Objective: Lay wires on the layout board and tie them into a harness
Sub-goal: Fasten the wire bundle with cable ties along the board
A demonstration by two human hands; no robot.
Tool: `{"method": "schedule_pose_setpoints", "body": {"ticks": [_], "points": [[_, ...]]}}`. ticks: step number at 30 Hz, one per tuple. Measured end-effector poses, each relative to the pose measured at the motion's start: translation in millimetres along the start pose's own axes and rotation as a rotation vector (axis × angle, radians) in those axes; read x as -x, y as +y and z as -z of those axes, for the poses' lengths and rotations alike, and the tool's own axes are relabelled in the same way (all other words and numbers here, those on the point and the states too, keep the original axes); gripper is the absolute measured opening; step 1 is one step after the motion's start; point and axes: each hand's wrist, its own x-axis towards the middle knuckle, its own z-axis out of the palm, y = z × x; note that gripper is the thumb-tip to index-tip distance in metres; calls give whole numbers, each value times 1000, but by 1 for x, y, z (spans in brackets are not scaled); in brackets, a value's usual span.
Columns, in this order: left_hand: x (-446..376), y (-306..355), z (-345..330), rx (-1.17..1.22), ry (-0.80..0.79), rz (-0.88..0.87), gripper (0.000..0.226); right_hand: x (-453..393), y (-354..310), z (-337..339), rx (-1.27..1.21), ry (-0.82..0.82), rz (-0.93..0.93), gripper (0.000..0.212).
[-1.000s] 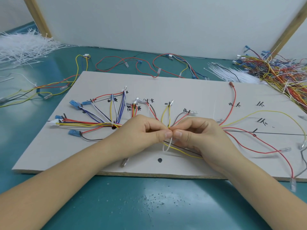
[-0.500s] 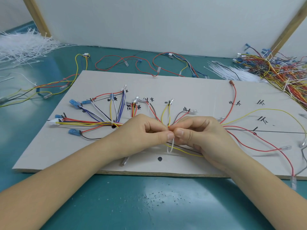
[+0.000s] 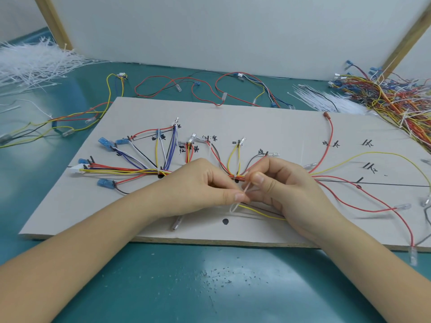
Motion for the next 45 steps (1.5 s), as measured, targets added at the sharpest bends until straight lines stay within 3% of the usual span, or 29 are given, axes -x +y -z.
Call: {"method": "schedule_pose_setpoints", "body": {"ticks": [3,6,9,13,20,33,38,45], "points": [[-1,0,1,-9,-6,9,8,-1,0,0,-65,27,0,14],[-1,0,2,-34,-36,15,18,-1,0,0,-87,78,17,11],[-1,-3,4,-76,-45,16,11,0,-1,0,-100,121,13,14],[-2,-3,4,-98,-77,12,24,-1,-2,0,-132,154,0,12],[0,-2,5,-143,-136,-6,25,-3,-1,1,-183,195,-23,10],[1,-2,5,-187,-158,40,21,-2,-3,0,-232,221,-18,12],[0,-3,5,-203,-136,45,20,-2,-3,0,-311,237,-3,22],[1,-2,5,-161,-120,17,21,-3,-5,4,-262,217,-20,9]]}}
